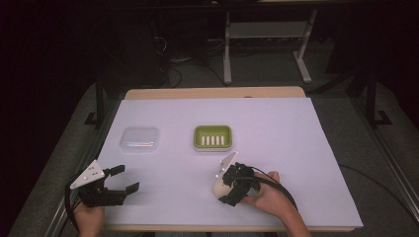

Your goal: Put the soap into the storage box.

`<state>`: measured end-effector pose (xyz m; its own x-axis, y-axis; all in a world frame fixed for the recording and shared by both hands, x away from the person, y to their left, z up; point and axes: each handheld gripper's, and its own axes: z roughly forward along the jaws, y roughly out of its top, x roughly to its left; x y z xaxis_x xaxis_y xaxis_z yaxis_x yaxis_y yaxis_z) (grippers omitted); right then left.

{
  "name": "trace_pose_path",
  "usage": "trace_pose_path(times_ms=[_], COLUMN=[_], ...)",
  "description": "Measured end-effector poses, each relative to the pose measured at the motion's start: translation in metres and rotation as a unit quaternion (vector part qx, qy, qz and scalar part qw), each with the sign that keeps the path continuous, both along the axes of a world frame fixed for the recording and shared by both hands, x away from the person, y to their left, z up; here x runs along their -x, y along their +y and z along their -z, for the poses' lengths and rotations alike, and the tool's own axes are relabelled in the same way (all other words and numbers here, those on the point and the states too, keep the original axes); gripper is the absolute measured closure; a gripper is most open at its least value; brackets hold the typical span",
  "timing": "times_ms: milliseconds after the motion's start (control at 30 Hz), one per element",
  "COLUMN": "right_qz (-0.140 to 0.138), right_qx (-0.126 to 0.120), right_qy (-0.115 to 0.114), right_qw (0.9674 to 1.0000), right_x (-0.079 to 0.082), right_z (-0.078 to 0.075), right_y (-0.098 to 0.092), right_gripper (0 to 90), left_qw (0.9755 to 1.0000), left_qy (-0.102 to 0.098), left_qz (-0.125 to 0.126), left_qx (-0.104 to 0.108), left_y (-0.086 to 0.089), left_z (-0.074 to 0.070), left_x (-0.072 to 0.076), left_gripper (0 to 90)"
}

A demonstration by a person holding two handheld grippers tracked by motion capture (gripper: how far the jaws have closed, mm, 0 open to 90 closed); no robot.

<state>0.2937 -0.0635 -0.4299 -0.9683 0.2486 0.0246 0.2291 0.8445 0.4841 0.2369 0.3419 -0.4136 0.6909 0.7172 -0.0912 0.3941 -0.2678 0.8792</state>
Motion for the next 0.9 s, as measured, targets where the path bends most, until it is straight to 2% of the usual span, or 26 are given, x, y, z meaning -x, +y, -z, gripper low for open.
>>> trace_pose_path(times_ms=[500, 900], right_qz=[-0.004, 0.001], right_qx=[0.003, 0.004], right_qy=[-0.007, -0.002], right_qw=[1.0, 1.0], right_x=[0.0012, 0.0009], right_z=[-0.0002, -0.0006], right_y=[0.0013, 0.0013], right_gripper=[23.7, 24.0], left_qw=[1.0, 1.0], left_qy=[-0.001, -0.001], left_qz=[0.004, 0.002], left_qx=[0.002, 0.002], left_y=[-0.0017, -0.0012], left_z=[-0.0002, -0.0002], left_x=[-0.0002, 0.0003], left_gripper=[13.3, 13.2])
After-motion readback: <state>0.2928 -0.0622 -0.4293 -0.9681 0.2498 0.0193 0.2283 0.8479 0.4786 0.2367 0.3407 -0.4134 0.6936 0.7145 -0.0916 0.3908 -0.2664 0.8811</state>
